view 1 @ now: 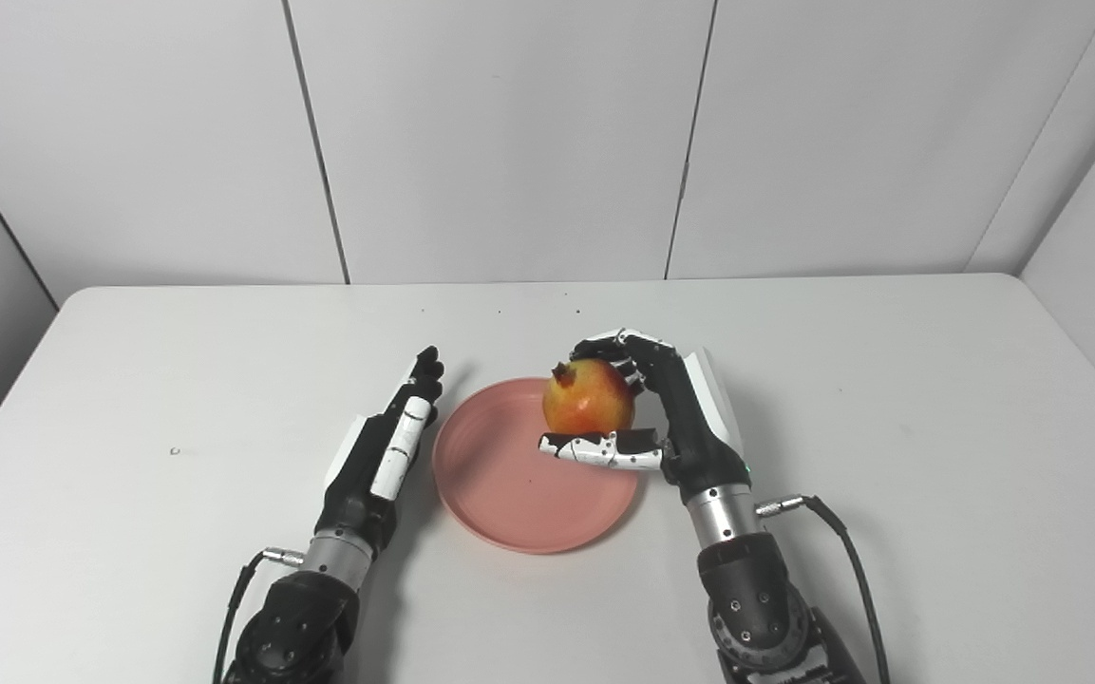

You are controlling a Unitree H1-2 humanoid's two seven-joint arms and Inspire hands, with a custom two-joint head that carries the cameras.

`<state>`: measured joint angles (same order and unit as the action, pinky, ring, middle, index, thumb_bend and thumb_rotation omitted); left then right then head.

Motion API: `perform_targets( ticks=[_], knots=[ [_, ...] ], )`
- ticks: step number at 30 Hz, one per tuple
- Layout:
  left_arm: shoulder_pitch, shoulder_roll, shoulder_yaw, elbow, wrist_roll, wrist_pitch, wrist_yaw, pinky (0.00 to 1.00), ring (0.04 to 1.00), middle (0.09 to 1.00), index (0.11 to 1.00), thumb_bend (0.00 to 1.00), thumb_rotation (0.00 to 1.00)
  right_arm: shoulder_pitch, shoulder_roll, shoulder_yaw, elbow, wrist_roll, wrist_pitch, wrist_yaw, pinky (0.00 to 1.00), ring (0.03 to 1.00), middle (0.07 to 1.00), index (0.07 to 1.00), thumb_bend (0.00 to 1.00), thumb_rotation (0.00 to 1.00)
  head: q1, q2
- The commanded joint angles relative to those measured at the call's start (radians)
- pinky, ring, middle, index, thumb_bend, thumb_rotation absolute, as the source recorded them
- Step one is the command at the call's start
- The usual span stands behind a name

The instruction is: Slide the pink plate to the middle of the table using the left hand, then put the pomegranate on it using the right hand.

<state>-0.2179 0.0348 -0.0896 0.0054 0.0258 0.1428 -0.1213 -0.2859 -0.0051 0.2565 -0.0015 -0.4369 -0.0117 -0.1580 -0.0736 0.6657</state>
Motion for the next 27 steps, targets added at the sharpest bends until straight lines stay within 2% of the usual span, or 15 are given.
perform_targets(
  ticks=[1, 6, 11, 14, 23, 27],
  knots=[
    [-0.024, -0.006, -0.002, -0.044, 0.01, -0.01, 0.011, 1.0, 1.0, 1.0, 1.0, 0.6, 1.0, -0.026, 0.0, 0.011, -0.01, -0.018, -0.087, -0.008, 0.43, 0.476, 0.467, 0.512, 0.52, 0.0, 0.001, -0.001],
    [-0.024, -0.009, -0.002, -0.045, 0.013, -0.01, 0.013, 1.0, 1.0, 1.0, 1.0, 0.6, 1.0, -0.033, 0.004, 0.021, 0.019, -0.024, -0.106, 0.0, 0.38, 0.455, 0.464, 0.514, 0.52, 0.0, 0.002, 0.0],
    [-0.026, -0.011, -0.001, -0.044, 0.008, -0.01, 0.009, 1.0, 1.0, 1.0, 1.0, 0.61, 1.0, -0.034, 0.008, 0.035, 0.033, -0.036, -0.099, 0.007, 0.38, 0.455, 0.464, 0.515, 0.52, 0.0, 0.001, 0.004],
    [-0.026, -0.01, -0.002, -0.047, 0.009, -0.005, 0.009, 1.0, 1.0, 1.0, 1.0, 0.6, 1.0, -0.034, 0.007, 0.044, 0.044, -0.048, -0.089, 0.015, 0.32, 0.397, 0.452, 0.526, 0.52, 0.0, 0.0, 0.005],
    [-0.03, -0.01, -0.001, -0.043, 0.006, -0.009, 0.006, 1.0, 1.0, 1.0, 1.0, 0.6, 1.0, -0.044, 0.0, 0.071, 0.103, -0.103, -0.093, 0.017, 0.41, 0.463, 0.462, 0.513, 0.52, 0.0, -0.006, 0.007],
    [-0.032, -0.01, -0.001, -0.041, 0.005, -0.008, 0.005, 1.0, 1.0, 1.0, 1.0, 0.6, 1.0, -0.046, 0.0, 0.075, 0.114, -0.124, -0.091, 0.012, 0.38, 0.445, 0.456, 0.514, 0.52, 0.0, -0.007, 0.009]
  ],
)
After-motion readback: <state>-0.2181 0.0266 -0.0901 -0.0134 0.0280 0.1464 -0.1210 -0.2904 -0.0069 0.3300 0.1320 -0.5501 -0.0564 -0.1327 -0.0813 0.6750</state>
